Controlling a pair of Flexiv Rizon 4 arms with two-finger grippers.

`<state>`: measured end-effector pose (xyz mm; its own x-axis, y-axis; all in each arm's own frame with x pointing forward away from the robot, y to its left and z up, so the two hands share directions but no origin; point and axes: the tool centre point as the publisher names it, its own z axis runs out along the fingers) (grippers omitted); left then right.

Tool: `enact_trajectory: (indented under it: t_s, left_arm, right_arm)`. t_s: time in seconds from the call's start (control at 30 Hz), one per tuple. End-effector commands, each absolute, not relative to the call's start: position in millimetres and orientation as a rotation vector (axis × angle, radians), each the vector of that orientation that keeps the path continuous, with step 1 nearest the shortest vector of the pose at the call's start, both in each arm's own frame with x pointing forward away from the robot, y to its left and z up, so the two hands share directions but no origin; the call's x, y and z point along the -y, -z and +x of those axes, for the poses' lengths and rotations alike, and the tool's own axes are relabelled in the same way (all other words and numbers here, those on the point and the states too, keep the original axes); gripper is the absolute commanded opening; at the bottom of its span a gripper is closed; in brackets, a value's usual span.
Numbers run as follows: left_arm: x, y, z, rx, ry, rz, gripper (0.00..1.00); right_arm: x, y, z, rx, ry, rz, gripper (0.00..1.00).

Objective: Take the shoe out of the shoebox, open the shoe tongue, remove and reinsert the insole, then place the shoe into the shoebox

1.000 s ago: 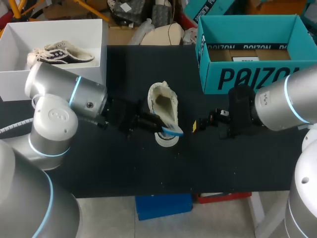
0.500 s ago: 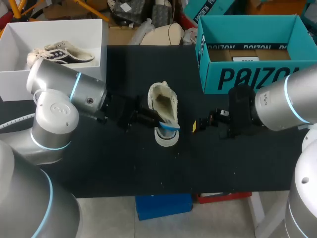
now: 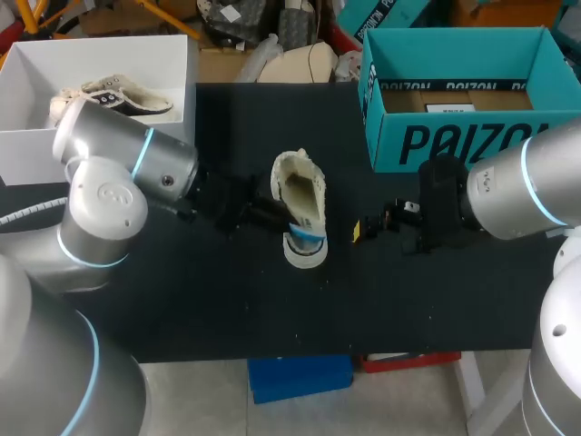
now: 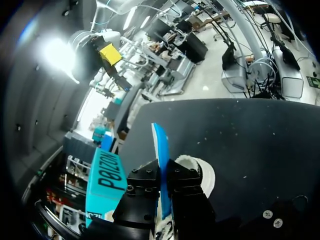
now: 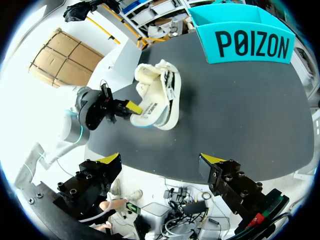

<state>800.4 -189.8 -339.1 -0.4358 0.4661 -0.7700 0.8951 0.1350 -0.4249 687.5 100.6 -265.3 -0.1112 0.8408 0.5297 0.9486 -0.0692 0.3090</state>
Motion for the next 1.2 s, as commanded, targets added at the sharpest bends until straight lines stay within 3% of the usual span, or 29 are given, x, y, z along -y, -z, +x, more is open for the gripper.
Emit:
enact_trajectory:
  t_s: [0.03,1.2]
  left_arm:
    - [189,341,805,-1.977,1.235,1.316,0.00]
    - [191,374,830,-2.056,0.941,1.345,0.00]
  right_arm:
    - [-102,266,688,2.017,0.930,-1.971,1.00]
    - [-102,266,688,2.017,0.930,-1.971,1.00]
